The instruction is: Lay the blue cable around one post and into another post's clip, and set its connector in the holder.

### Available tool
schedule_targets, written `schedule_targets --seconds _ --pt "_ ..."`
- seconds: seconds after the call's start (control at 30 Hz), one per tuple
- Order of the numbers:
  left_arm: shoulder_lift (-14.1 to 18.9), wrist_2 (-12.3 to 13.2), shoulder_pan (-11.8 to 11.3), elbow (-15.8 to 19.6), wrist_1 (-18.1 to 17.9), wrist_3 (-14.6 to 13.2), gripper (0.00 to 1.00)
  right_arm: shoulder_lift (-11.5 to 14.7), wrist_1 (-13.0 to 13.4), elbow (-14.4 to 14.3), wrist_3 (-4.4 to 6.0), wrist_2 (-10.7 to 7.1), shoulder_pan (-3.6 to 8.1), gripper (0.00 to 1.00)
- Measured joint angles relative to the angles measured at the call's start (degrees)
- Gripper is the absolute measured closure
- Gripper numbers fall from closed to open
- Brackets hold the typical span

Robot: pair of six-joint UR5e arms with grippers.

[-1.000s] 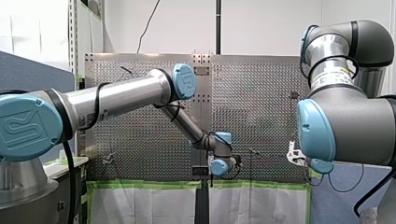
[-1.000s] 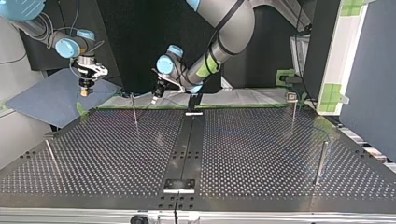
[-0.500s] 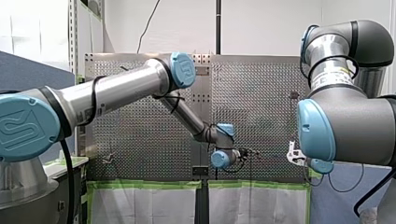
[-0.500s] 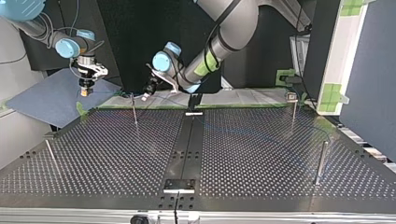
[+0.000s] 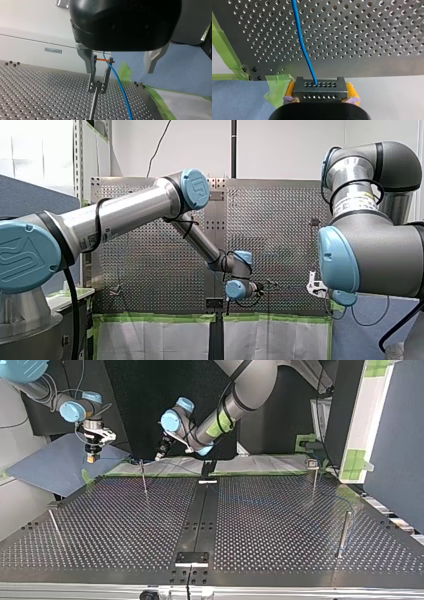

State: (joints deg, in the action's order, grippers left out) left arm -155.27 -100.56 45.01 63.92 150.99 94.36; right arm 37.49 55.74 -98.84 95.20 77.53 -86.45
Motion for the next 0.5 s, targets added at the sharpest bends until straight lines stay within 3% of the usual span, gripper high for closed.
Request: schedule_targets --seconds 0.27,0.5 --pt "0.0 1.6 0.4 0.0 0.1 -2.2 0.0 0.0 0.0 0.0 0.02 -0.01 -0.01 1.0" --pt "0.1 3.1 0.8 0.0 0.9 -2.4 0.0 0.0 0.0 0.0 0.06 -0.13 -0.05 1.0"
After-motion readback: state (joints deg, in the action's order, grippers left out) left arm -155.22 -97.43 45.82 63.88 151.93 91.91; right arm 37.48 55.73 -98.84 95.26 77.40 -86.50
